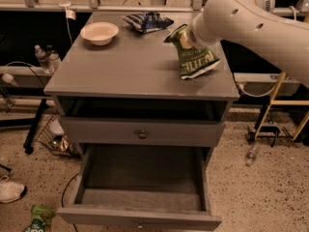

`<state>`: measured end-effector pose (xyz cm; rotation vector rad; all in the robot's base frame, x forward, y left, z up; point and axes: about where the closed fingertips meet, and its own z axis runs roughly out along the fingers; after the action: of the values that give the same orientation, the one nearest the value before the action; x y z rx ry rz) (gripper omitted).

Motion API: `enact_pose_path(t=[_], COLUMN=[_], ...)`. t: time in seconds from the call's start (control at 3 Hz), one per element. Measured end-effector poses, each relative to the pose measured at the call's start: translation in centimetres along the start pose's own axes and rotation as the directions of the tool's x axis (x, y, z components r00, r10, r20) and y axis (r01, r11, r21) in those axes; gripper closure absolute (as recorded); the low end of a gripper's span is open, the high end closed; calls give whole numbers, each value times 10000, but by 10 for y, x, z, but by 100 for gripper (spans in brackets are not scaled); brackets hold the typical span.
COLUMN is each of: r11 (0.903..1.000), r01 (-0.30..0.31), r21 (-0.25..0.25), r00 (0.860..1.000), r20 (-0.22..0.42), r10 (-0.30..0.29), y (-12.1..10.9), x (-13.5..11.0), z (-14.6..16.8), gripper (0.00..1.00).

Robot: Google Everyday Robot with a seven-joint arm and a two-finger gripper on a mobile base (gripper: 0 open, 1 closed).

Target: Pick green jalapeno chip bag from middle drawer and place on counter

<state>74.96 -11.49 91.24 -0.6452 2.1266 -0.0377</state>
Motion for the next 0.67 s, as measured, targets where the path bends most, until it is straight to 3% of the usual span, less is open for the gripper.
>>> enact_pose_path(t=[0.33, 0.67], r11=[9903, 9874], r01=[330, 430], r21=[-1346, -1520], r00=[9982, 9975], r20=[-445, -486], r10=[-393, -510], y=[40, 46], x=[11, 12], z=[18, 19], gripper=[100, 84])
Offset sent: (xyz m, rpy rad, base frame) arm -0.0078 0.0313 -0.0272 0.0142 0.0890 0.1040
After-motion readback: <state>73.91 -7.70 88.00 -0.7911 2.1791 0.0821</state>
